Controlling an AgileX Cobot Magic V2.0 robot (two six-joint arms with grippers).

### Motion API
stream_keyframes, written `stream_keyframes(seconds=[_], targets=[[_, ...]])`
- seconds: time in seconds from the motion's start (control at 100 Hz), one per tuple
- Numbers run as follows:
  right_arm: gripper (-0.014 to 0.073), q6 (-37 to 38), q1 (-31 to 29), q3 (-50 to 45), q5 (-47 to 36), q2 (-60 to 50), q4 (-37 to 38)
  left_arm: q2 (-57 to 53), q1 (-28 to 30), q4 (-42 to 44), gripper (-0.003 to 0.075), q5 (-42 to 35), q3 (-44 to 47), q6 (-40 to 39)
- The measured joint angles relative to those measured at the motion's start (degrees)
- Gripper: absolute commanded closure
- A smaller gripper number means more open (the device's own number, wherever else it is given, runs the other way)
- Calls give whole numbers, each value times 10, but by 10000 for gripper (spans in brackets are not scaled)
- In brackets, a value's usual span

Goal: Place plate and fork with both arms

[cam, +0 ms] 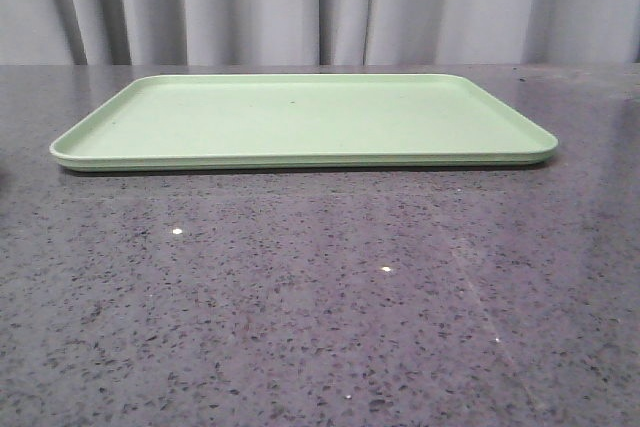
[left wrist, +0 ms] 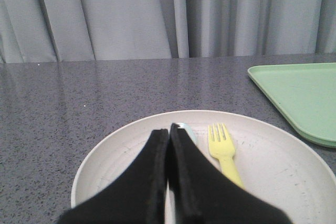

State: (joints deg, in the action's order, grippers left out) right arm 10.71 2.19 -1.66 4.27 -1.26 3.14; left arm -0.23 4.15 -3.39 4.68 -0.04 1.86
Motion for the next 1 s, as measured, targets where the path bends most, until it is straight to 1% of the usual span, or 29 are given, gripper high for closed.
stream_keyframes(seconds=[0.06,0.16,0.34,0.57,0.68,0.87,1.0], targets=[[662,0,0,0,-2,0,0,0,0,0,741,3,-4,0],[662,0,0,7,9,0,0,0,0,0,741,32,-29,0],[662,0,0,75,62,15,0,32,0,0,741,87,-118,0],[662,0,0,197,183,108,0,110,0,-8,741,119,-230,0],[662,0,0,252,225,159,0,148,0,-11,741,138,-275,0],[662,0,0,326,287,249,0,212,0,-11,741,168,-323,0],[662,0,0,359,305,300,0,245,0,-12,741,180,-336,0]])
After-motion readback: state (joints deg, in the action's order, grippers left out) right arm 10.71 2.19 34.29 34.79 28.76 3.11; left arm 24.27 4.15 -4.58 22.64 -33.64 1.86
